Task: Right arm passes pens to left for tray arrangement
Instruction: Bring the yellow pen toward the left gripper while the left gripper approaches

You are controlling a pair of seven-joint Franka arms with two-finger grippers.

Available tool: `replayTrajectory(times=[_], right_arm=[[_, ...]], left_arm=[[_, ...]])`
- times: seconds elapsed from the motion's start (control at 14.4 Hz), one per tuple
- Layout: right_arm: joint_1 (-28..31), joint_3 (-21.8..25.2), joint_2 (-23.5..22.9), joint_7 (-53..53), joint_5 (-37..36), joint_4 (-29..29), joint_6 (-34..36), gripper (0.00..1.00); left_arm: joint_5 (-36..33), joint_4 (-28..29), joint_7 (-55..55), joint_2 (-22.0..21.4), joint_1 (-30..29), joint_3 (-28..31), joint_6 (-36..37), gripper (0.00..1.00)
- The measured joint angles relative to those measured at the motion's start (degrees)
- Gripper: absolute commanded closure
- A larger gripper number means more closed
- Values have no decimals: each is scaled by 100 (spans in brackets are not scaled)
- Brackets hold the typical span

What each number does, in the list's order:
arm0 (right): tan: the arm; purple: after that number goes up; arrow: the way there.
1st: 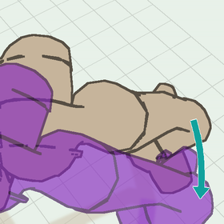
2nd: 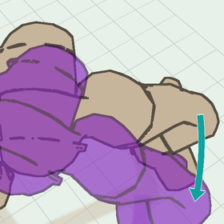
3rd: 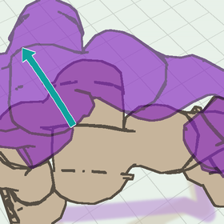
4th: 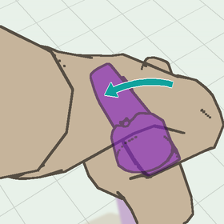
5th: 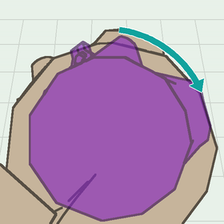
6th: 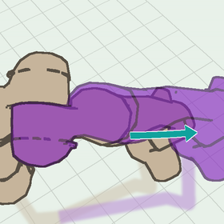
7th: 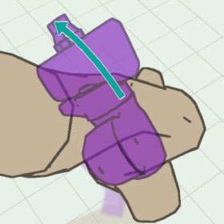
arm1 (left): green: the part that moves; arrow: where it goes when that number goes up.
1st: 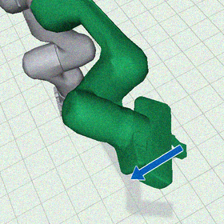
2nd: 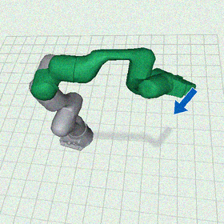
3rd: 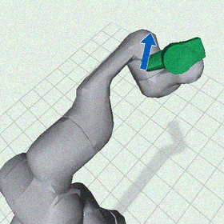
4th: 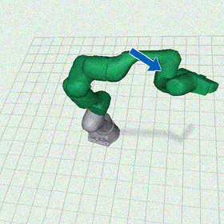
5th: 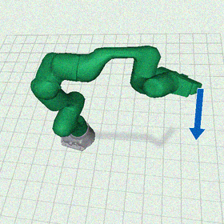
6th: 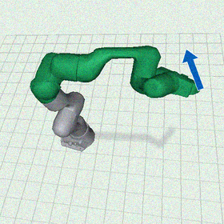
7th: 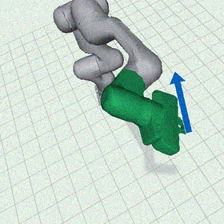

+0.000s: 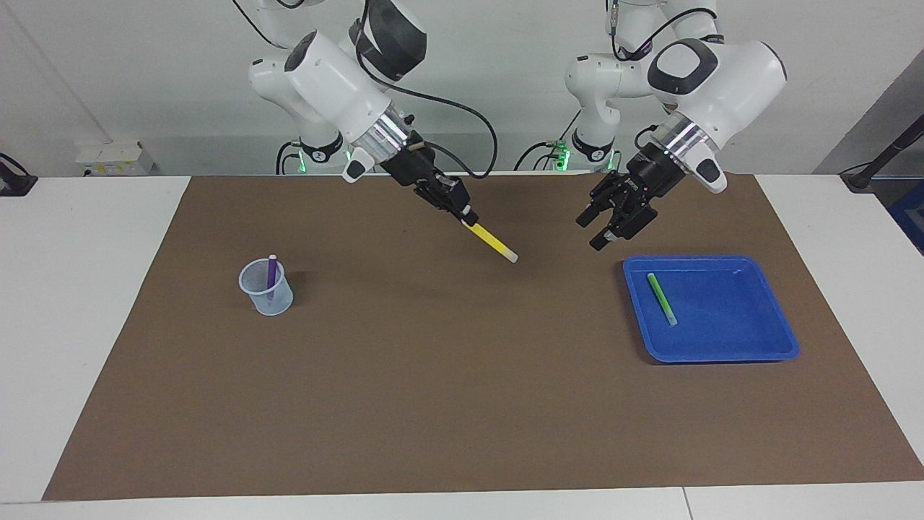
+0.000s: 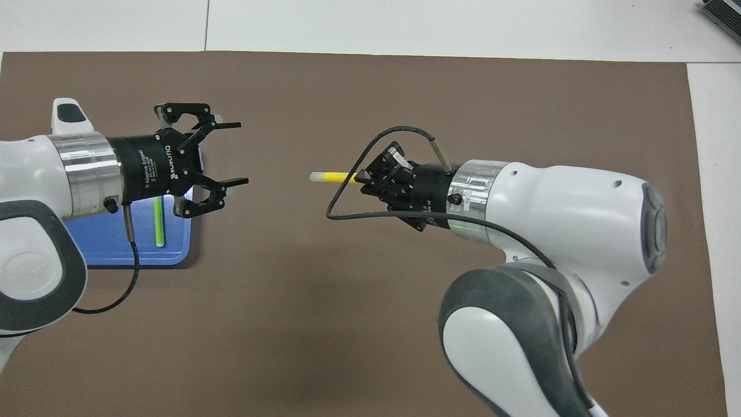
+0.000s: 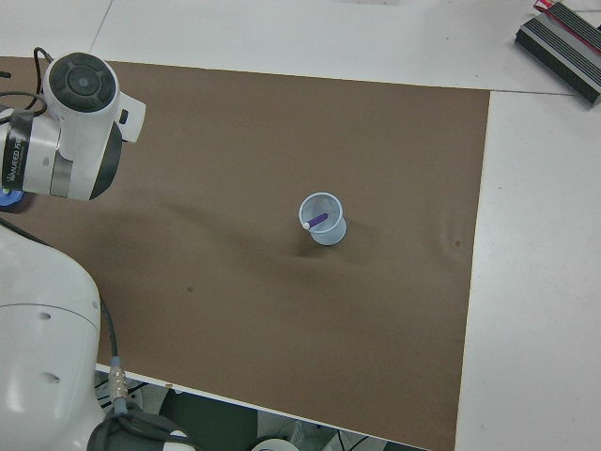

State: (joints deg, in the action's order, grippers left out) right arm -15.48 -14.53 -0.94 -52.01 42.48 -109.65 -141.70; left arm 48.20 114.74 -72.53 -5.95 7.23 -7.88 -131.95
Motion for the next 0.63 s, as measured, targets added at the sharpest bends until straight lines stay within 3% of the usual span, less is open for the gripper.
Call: replayTrajectory(times=[0.35,0.63], right_arm=[[-370,0,-41,-257,300,-79,-405,100],[-410,1,-41,-297,365,-84,-465,100]], left_arm=[[9,421,-994,-5,702,-12,-1463,17],[14,601,-1247,-33,938,-11,-1837,17]])
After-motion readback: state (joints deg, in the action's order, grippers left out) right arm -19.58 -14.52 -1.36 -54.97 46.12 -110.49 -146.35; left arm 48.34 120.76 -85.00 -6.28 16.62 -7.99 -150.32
